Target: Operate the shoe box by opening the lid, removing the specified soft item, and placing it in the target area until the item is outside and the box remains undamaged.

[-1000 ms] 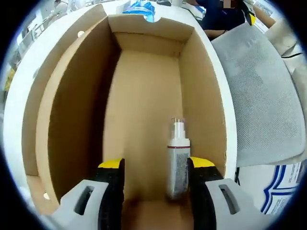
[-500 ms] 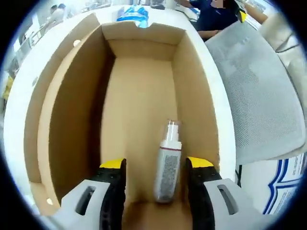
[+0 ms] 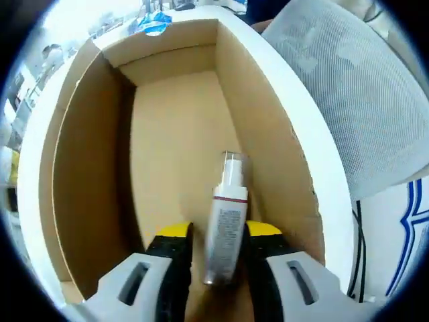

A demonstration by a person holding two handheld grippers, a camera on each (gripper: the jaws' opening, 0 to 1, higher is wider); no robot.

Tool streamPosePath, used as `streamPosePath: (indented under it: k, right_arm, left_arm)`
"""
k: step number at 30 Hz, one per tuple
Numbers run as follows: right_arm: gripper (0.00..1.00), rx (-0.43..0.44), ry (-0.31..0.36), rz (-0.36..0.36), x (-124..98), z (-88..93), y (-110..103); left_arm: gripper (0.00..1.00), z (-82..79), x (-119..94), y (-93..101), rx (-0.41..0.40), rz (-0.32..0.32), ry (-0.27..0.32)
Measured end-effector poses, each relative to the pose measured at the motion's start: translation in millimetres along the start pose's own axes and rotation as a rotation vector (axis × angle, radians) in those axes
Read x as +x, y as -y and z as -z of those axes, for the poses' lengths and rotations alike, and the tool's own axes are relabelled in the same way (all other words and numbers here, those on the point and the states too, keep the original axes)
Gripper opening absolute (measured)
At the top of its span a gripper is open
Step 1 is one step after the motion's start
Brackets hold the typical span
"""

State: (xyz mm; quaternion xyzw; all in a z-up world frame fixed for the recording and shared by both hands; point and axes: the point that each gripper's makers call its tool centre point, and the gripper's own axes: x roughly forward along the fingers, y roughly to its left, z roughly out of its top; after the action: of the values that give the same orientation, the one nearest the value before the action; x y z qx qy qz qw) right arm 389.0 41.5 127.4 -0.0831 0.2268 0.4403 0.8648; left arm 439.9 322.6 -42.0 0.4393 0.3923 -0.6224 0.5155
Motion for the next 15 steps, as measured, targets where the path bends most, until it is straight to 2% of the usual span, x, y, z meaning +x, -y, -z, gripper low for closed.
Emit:
streamPosePath:
  k: [1, 9, 12, 15]
  right_arm:
    - [0.88, -0.003, 0.001, 0.002, 0.4, -0.1, 0.1]
    - [0.85, -0.011, 0.017, -0.009, 2.8, -2.8, -4.6]
    - [0.85, -0.006, 0.016, -0.014, 4.0, -2.9, -6.1]
    - [0.85, -0.010, 0.015, -0.018, 4.2, -3.3, -7.4]
  left_arm:
    - [0.22, 3.3, -1.4, 1.6, -0.023, -0.017, -0.024]
    - [0.21, 0.6, -4.3, 2.5, -0.027, -0.041, -0.018]
    - [0.20, 1.8, -6.2, 1.0, -0.121, -0.057, -0.014]
    - [0.19, 3.5, -8.7, -0.4, -0.127, -0.053, -0.022]
